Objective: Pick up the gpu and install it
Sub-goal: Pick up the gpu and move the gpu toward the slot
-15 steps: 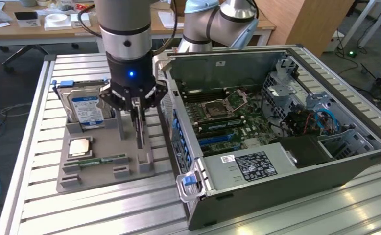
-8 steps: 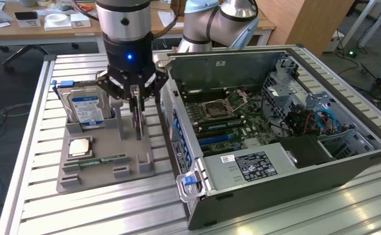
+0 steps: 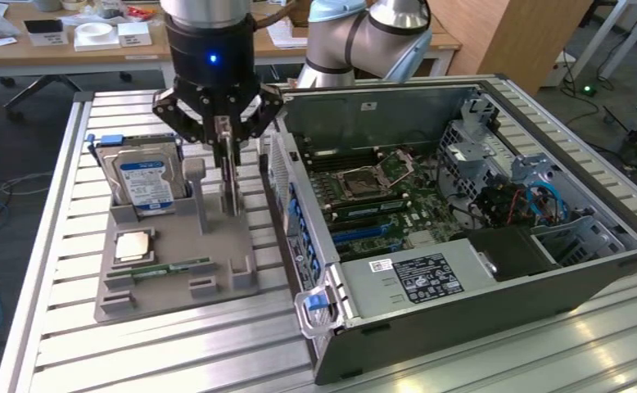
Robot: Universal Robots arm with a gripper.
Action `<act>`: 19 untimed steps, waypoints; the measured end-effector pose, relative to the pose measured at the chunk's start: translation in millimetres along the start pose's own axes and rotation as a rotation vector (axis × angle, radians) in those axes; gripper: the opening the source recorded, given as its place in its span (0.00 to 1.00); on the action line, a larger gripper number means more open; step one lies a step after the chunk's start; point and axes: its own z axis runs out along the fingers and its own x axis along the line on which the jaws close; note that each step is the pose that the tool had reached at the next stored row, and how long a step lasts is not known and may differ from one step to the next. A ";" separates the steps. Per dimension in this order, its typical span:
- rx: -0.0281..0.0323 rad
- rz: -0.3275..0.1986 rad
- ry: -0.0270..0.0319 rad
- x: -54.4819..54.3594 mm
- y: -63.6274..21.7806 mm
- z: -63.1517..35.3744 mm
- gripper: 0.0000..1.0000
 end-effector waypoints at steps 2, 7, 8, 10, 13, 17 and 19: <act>0.0001 0.000 0.0001 -0.2 0.4 -8.7 0.27; 0.0001 0.000 0.0001 -0.6 1.3 -26.4 0.27; 0.0000 0.000 0.0000 -0.7 1.4 -29.4 0.27; 0.0000 0.000 0.0000 -0.8 1.7 -34.5 0.27; 0.0000 0.000 0.0000 -0.9 1.9 -39.8 0.27; 0.0000 0.000 0.0000 -16.7 3.8 -55.0 0.27; 0.0000 0.000 0.0001 -16.7 3.8 -55.0 0.27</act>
